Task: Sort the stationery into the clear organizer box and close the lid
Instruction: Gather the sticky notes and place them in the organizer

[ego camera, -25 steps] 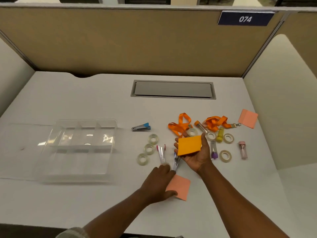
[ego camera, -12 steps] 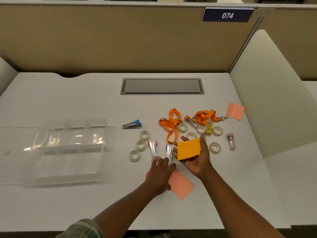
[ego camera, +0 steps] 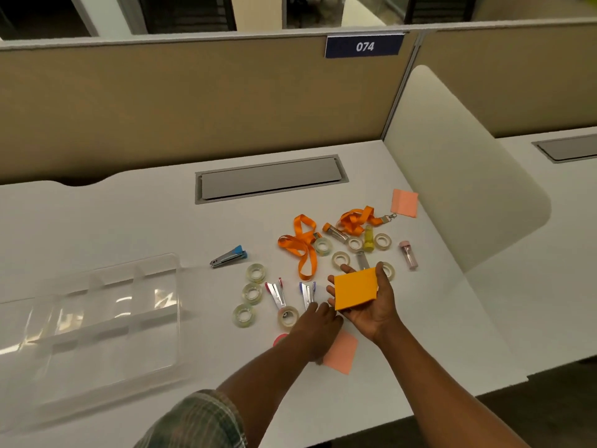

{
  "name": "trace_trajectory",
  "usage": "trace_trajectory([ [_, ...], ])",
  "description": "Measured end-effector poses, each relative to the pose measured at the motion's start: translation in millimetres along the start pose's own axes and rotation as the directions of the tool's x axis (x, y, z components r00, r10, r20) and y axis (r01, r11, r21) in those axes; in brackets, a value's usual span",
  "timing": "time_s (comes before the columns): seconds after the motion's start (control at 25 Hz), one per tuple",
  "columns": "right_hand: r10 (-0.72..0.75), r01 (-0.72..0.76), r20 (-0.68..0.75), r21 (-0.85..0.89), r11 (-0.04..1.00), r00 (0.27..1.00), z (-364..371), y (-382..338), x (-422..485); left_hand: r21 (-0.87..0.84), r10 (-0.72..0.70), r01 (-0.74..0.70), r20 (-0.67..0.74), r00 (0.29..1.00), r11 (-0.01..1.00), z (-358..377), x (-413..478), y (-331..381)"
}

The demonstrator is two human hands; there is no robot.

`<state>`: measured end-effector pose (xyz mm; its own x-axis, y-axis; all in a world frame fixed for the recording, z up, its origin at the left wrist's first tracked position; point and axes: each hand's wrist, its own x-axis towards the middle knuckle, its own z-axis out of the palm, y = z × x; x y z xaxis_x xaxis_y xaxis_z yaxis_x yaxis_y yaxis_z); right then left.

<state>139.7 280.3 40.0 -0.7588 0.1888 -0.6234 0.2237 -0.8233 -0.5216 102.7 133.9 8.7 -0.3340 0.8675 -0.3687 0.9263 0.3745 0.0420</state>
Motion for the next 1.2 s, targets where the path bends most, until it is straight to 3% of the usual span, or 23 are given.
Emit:
trace_trajectory([
  [0.28, -0.139, 0.147, -0.066, 0.131, 0.980, 0.988, -16, 4, -43, -0.117, -0.085, 0.079, -0.049, 0.995, 0.990, 4, -4, -18],
  [0.4, -0.213, 0.225, -0.098, 0.144, 0.964, 0.972, -9, 1, -56, -0.376, -0.144, 0.100, -0.090, 0.986, 0.921, -12, -15, -30],
  [0.44, -0.233, 0.248, -0.111, 0.149, 0.957, 0.966, -5, -1, -59, -0.539, -0.219, 0.138, -0.089, 0.972, 0.831, -19, -21, -35],
  [0.52, -0.275, 0.290, -0.109, 0.152, 0.945, 0.955, 8, -5, -63, -0.814, -0.374, 0.180, -0.049, 0.926, 0.553, -34, -35, -48],
  [0.64, -0.322, 0.329, -0.118, 0.041, 0.944, 0.939, 42, -7, -63, -0.980, -0.503, 0.178, 0.108, 0.858, 0.093, -57, -60, -75],
  [0.68, -0.336, 0.333, -0.111, -0.040, 0.942, 0.935, 56, -5, -61, -0.986, -0.519, 0.168, 0.147, 0.842, -0.006, -65, -69, -84],
  [0.76, -0.380, 0.345, -0.084, -0.275, 0.898, 0.921, 88, 5, -57, -0.983, -0.541, 0.173, 0.178, 0.822, -0.062, -79, -84, -100],
  [0.84, -0.446, 0.359, -0.005, -0.586, 0.726, 0.895, 120, 17, -55, -0.984, -0.554, 0.172, 0.167, 0.815, -0.044, -92, -96, -112],
  [0.92, -0.510, 0.416, 0.191, -0.829, 0.373, 0.839, 142, 28, -50, -0.990, -0.568, 0.134, 0.136, 0.811, -0.047, -106, -107, -123],
  [1.0, -0.511, 0.464, 0.402, -0.886, -0.008, 0.759, 155, 34, -45, -0.992, -0.563, 0.108, 0.130, 0.816, -0.073, -117, -116, -132],
  [1.04, -0.482, 0.473, 0.479, -0.869, -0.144, 0.733, 159, 36, -42, -0.990, -0.551, 0.098, 0.138, 0.823, -0.100, -122, -120, -135],
  [1.12, -0.422, 0.503, 0.578, -0.816, -0.286, 0.698, 161, 39, -38, -0.983, -0.522, 0.067, 0.149, 0.840, -0.173, -129, -126, -140],
  [1.2, -0.384, 0.537, 0.627, -0.779, -0.324, 0.678, 160, 39, -33, -0.970, -0.507, 0.038, 0.159, 0.847, -0.242, -133, -129, -143],
])
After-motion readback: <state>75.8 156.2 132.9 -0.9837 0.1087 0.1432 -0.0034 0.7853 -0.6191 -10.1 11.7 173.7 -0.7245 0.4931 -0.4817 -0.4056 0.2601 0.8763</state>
